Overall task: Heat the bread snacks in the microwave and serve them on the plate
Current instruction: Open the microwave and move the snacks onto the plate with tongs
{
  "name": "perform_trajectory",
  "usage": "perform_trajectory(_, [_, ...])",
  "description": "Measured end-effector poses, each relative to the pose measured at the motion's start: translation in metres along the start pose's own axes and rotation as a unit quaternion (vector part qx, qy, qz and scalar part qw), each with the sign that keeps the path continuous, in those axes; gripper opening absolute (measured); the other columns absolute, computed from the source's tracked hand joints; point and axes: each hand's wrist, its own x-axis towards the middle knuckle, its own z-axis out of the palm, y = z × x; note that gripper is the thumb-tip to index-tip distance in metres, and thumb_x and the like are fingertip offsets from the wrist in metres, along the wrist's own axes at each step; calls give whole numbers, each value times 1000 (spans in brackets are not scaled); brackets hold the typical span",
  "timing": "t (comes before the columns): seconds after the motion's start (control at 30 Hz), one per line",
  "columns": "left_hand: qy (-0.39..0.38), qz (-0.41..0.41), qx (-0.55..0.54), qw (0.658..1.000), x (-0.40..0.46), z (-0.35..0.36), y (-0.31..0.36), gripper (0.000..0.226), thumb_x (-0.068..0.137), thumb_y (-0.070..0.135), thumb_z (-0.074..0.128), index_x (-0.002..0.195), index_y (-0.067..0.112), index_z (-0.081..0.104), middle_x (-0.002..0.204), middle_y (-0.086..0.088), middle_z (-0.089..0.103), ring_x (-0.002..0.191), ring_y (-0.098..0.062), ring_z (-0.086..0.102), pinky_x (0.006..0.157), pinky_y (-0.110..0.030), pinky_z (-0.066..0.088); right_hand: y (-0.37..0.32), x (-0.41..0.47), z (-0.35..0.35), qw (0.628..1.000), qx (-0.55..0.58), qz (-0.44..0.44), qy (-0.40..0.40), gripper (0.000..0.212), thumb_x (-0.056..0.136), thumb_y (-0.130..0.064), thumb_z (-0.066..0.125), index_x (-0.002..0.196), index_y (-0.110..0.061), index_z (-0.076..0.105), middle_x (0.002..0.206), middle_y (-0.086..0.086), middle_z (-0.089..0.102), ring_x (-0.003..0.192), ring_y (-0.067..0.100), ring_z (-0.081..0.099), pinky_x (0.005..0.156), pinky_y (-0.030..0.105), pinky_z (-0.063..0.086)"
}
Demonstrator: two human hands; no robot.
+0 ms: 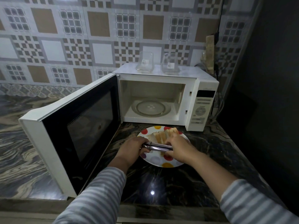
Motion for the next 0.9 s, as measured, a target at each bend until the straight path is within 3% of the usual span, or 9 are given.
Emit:
perform_trajectory(0.07, [41,6,52,998,4,7,-8,55,84,30,68,135,21,50,137,-1,53,134,-18,42,111,-24,23,-3,0,14,999,23,30,19,27,87,-27,66,110,-14,67,133,6,49,113,25,53,87,31,46])
perform_trajectory(0.1, [59,-9,59,996,3,11,-10,64,85,31,67,142,22,40,146,0,44,142,-16,29,117,-28,12,-6,1,21,998,40,50,29,29,87,-29,65,112,-13,66,127,6,53,109,25,55,84,31,47])
perform_trajectory(0.17, [85,-61,54,993,0,20,-15,69,88,30,63,147,20,28,153,0,34,146,-15,18,118,-32,6,-14,0,36,991,85,89,54,34,88,-31,65,114,-10,63,116,6,59,102,24,58,77,28,45])
perform_trajectory(0.23, [101,-107,29,989,-7,33,-19,69,90,34,58,149,17,26,153,-3,33,145,-19,21,119,-36,13,-21,0,52,985,109,115,73,35,88,-36,64,111,-10,64,110,6,63,100,25,61,76,30,47])
perform_trajectory(0.33, [82,-156,6,984,-14,51,-19,69,92,46,50,149,16,25,153,-6,33,142,-22,27,117,-41,20,-29,1,70,985,42,138,97,36,87,-47,61,100,-15,69,99,4,69,94,24,65,75,31,49])
perform_trajectory(0.5, [19,-194,31,980,-16,66,-10,74,95,54,36,153,15,11,160,-7,16,148,-19,9,119,-38,3,-25,-2,82,978,56,141,140,40,90,-55,51,110,-23,64,107,-2,67,104,20,61,89,34,45])
perform_trajectory(0.7, [18,-191,54,980,-10,65,-16,78,95,53,36,153,14,3,161,-5,11,148,-18,7,120,-37,3,27,10,72,930,135,181,291,20,95,-23,50,107,-16,63,112,5,60,108,26,53,86,35,37])
perform_trajectory(0.8, [12,-180,59,982,-4,66,-23,78,94,52,38,153,14,5,161,-4,12,148,-16,6,121,-38,4,69,21,64,926,153,218,269,27,94,-16,50,119,-16,59,121,8,59,112,27,53,93,41,43])
perform_trajectory(0.9, [7,-164,59,985,3,64,-31,76,94,51,40,153,15,8,161,-3,14,148,-14,7,121,-35,3,102,33,63,942,125,252,183,39,98,-25,43,137,-23,45,142,5,48,134,25,38,112,48,27])
